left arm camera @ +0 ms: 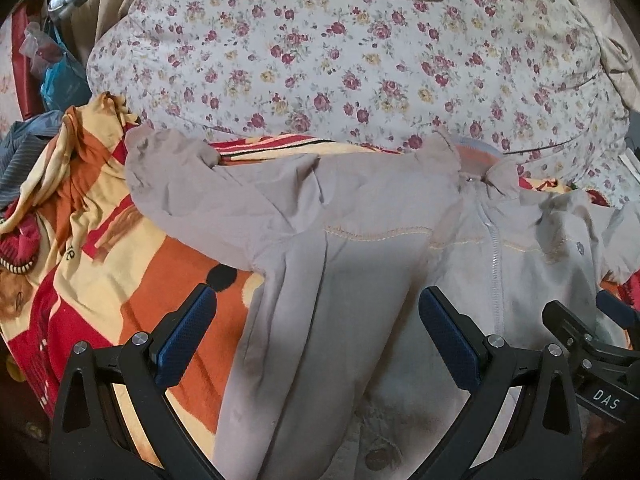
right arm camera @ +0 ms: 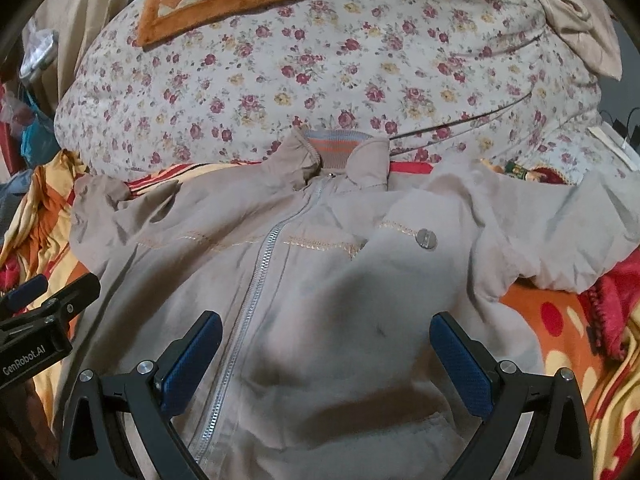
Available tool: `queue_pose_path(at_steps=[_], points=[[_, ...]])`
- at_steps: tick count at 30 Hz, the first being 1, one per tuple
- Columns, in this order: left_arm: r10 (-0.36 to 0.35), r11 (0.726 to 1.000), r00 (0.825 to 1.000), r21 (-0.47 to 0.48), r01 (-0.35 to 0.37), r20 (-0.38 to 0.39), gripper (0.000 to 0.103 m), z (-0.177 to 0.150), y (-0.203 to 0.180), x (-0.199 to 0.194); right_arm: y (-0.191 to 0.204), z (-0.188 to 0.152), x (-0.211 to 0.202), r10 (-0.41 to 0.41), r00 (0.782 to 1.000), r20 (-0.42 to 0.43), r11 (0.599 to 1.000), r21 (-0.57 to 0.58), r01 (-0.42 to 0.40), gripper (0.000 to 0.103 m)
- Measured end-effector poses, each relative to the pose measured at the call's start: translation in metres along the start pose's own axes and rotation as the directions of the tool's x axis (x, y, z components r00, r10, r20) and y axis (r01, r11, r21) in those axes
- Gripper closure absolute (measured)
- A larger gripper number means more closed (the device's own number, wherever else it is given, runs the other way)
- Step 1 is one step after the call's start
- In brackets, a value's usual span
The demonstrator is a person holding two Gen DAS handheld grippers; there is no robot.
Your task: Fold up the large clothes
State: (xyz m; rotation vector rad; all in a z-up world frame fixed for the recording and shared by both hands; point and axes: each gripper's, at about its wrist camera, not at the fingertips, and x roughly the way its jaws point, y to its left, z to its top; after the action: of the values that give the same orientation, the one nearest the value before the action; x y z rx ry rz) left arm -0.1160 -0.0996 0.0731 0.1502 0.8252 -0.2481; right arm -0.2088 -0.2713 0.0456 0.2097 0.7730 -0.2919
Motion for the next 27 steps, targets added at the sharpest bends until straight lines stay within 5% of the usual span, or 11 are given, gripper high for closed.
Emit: queue_pose_path(at_steps=[21, 27], points=[[-0.016, 1.000, 0.998, -0.016, 0.015, -0.052, 0.001, -0.001, 0.003, 0.022, -0.008, -0.004, 0.016, -0.019, 0.999, -0.032, 0.999, 0.025, 0.020, 0.000], [-0.041, 0.987, 0.996, -0.160, 0.027, -0.081, 0.001, 0.023, 0.055, 0.035, -0.005, -0.006, 0.018, -0.004, 0.999, -0.048, 1.000, 0.010, 0.005, 0.000]])
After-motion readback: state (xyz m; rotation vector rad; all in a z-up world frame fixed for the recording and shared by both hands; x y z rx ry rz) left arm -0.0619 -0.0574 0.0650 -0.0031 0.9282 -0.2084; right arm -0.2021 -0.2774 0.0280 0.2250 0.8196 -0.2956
